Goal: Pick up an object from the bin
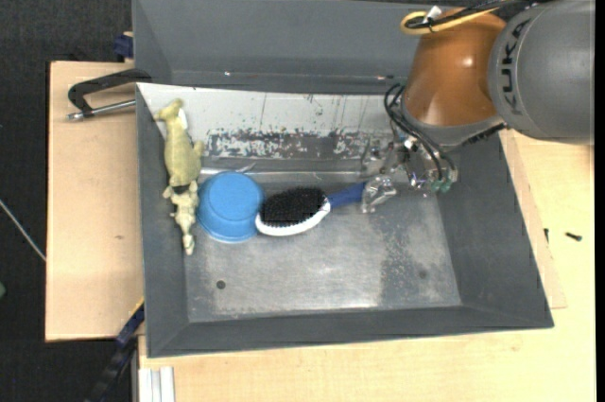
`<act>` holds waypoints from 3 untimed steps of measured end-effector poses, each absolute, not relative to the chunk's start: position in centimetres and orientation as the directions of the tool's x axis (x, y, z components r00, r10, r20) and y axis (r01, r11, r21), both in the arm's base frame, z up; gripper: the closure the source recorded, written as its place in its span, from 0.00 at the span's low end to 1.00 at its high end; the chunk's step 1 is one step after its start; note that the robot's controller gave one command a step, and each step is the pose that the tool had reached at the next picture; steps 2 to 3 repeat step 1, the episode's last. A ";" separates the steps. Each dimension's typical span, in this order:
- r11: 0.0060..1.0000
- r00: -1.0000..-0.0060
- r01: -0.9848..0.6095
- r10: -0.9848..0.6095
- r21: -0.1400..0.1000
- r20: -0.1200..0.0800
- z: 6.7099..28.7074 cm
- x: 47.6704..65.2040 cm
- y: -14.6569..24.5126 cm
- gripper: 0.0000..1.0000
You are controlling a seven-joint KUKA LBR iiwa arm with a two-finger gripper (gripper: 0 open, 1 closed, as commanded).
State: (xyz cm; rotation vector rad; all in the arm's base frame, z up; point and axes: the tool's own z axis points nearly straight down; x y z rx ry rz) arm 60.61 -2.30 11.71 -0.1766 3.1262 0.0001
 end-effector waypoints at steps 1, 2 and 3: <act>0.994 -0.994 -0.113 -0.113 0.000 -0.008 14.4 60.8 -2.3 1.00; 0.994 -0.994 -0.113 -0.113 0.000 -0.008 14.4 60.8 -2.3 1.00; 0.994 -0.994 -0.113 -0.113 0.000 -0.008 14.4 60.8 -2.3 1.00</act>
Offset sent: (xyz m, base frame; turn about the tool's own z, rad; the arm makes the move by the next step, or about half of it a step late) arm 0.0000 0.0001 0.0243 0.0000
